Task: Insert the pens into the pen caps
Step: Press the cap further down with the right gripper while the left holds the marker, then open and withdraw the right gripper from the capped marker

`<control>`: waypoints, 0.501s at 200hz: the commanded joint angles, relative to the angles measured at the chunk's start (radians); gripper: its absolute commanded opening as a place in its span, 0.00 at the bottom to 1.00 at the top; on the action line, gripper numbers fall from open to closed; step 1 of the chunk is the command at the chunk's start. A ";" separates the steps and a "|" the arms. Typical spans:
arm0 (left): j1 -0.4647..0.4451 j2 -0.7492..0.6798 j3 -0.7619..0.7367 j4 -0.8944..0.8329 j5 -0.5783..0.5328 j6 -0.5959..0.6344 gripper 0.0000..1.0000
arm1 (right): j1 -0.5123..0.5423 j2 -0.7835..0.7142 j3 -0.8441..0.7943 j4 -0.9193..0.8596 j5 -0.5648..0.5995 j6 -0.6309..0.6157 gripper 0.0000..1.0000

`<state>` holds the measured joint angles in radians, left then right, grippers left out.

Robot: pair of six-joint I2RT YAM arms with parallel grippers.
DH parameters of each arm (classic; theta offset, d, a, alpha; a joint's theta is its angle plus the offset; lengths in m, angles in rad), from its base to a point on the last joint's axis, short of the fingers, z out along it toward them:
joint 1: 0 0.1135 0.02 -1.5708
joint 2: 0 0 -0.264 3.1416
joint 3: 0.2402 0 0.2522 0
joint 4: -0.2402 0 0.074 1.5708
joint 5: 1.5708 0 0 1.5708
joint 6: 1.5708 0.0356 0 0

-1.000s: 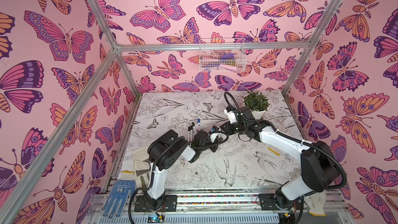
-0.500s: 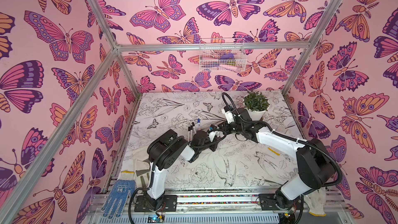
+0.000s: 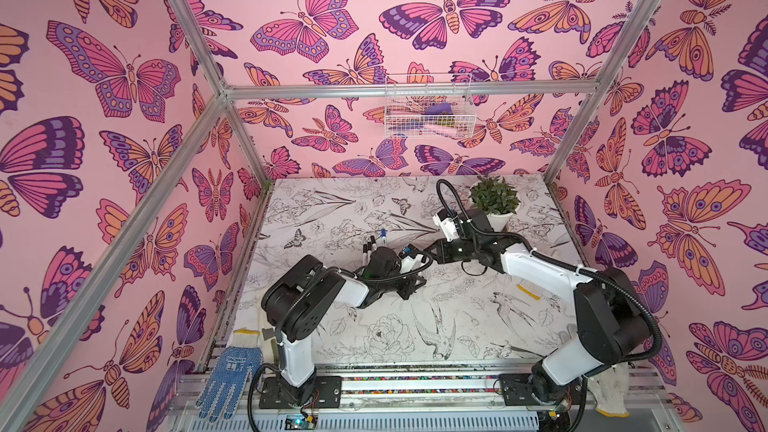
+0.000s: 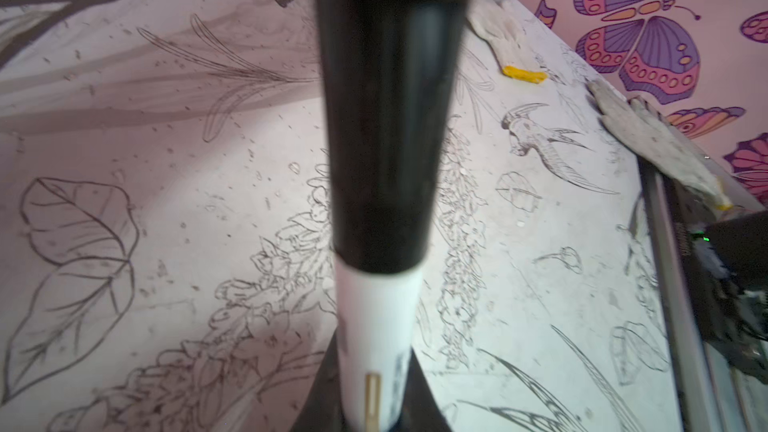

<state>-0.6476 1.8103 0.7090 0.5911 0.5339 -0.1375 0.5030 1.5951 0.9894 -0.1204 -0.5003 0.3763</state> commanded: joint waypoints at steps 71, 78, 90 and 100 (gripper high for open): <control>0.057 -0.245 0.162 0.328 0.018 0.015 0.00 | 0.040 0.029 -0.133 -0.521 -0.131 -0.042 0.00; 0.055 -0.240 0.167 0.329 0.012 0.015 0.00 | 0.054 0.036 -0.131 -0.525 -0.128 -0.045 0.00; 0.047 -0.231 0.173 0.327 0.003 0.030 0.00 | 0.077 0.051 -0.128 -0.524 -0.115 -0.046 0.00; 0.035 -0.227 0.173 0.320 -0.011 0.054 0.00 | 0.095 0.064 -0.120 -0.527 -0.108 -0.051 0.00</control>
<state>-0.6277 1.6737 0.7101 0.4141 0.5739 -0.1257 0.4717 1.5570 0.9680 -0.2039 -0.5159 0.3874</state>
